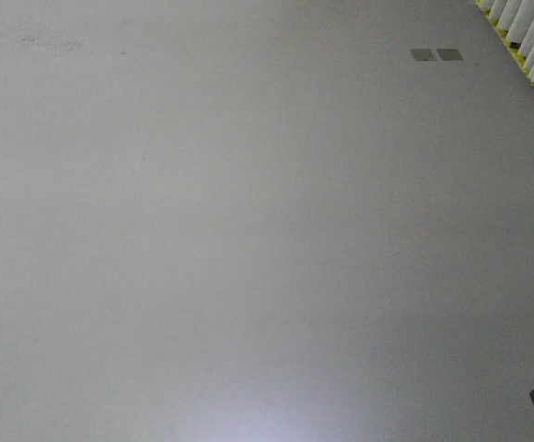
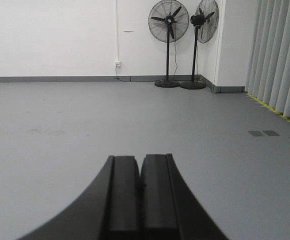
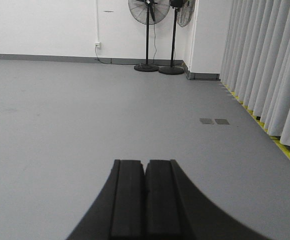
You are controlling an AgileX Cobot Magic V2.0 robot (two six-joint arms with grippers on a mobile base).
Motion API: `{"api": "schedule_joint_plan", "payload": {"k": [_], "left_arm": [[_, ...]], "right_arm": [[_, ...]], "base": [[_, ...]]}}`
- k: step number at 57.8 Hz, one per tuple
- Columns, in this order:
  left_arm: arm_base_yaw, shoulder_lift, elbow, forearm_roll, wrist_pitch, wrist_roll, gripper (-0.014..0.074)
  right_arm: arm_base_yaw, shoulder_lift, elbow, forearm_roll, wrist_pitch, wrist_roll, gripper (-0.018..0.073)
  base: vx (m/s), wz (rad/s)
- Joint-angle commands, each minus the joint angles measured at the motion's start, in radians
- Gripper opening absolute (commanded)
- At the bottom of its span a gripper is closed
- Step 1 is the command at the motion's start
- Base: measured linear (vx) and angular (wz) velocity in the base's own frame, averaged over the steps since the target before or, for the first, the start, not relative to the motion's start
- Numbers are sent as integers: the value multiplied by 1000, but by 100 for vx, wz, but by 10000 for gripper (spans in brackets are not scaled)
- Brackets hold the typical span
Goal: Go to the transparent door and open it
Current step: 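Drive the base forward across the grey floor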
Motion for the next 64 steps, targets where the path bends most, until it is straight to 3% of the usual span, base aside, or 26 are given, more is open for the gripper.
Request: {"api": "schedule_joint_plan", "payload": {"k": [1,64], "left_arm": [[-7,-13,9,-2,-79,-4,-6],[-7,-13,9,-2,-79,-4,-6]], "right_arm": [[-1,-15,4,-8,-84,0,-9],[-1,-15,4,-8,-84,0,-9]], "base": [[13,3],[13,0]]}}
